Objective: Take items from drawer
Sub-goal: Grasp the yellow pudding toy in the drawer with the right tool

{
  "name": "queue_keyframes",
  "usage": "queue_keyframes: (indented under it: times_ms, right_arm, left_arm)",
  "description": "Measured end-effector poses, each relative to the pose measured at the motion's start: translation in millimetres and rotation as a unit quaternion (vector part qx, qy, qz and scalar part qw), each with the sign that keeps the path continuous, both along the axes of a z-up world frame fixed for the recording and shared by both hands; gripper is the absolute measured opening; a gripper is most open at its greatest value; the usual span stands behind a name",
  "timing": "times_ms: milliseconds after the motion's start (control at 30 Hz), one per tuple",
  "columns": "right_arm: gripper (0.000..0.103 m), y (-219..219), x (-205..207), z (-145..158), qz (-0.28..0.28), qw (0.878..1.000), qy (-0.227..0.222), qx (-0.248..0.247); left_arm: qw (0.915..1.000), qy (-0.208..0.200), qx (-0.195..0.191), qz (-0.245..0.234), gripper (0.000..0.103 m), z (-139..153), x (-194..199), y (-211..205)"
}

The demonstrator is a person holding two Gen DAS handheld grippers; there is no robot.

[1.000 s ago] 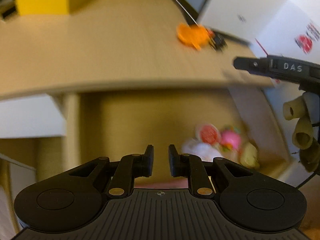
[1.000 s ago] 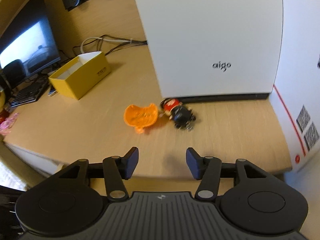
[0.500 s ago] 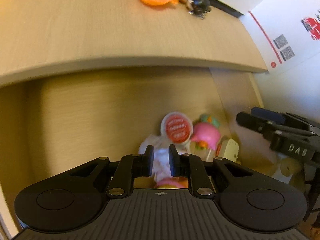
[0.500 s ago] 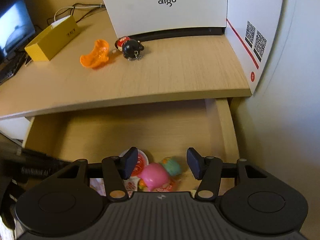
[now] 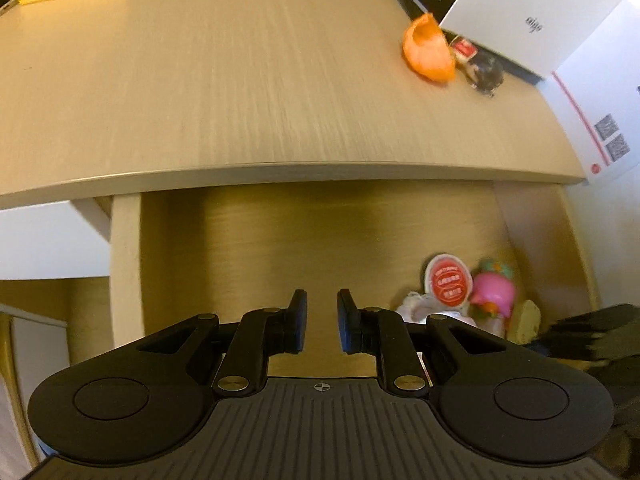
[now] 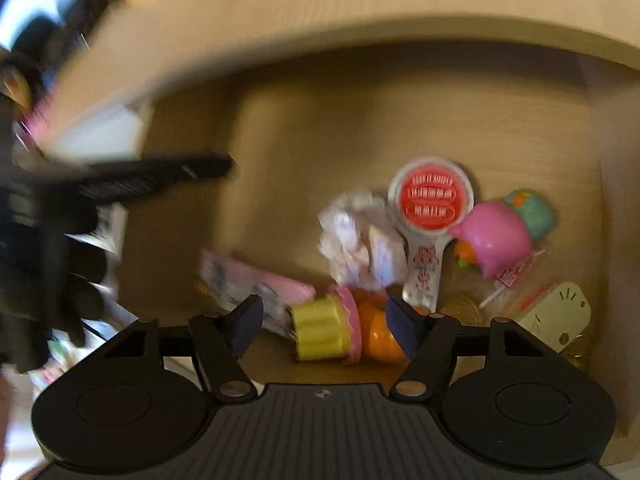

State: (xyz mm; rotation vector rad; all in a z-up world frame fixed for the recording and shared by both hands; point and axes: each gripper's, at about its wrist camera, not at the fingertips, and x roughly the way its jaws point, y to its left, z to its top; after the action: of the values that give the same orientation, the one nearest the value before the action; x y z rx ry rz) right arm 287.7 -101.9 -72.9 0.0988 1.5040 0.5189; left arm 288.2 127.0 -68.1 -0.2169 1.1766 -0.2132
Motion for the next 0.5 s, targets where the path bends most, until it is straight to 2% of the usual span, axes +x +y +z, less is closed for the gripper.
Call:
queue_keyframes:
  times_ms: [100, 167, 233, 300, 367, 433, 500]
  right_arm:
    - [0.070, 21.7, -0.3, -12.1, 0.032, 0.998, 0.018, -0.052]
    - [0.069, 34.5, 0.4, -14.1, 0.047, 0.997, 0.011, -0.060]
    - [0.051, 50.7, -0.6, -15.2, 0.077, 0.994, -0.004, -0.073]
    - [0.050, 63.6, -4.2, -14.6, 0.107, 0.990, -0.024, -0.087]
    - [0.049, 68.7, -6.7, -9.6, 0.120, 0.987, -0.046, -0.093]
    - [0.048, 61.2, -1.8, -1.1, 0.092, 0.990, -0.066, -0.083]
    - [0.048, 43.4, 10.9, 14.0, 0.041, 0.993, -0.090, -0.060]
  left_arm:
    - [0.9999, -0.011, 0.007, -0.006, 0.018, 3.6, -8.3, 2.5]
    - [0.9996, -0.021, 0.013, -0.011, 0.018, 6.7, -13.9, 2.6]
    - [0.9991, -0.029, 0.014, -0.028, 0.018, 10.2, -21.0, 3.3]
    - [0.9980, -0.032, 0.017, -0.052, 0.018, 14.1, -29.0, 5.4]
    - [0.9943, -0.029, 0.030, -0.098, 0.018, 16.1, -35.3, 3.8]
    - [0.9876, -0.008, 0.051, -0.148, 0.018, 12.5, -40.6, -1.5]
    - [0.9809, 0.022, 0.061, -0.183, 0.017, 5.7, -42.7, -7.5]
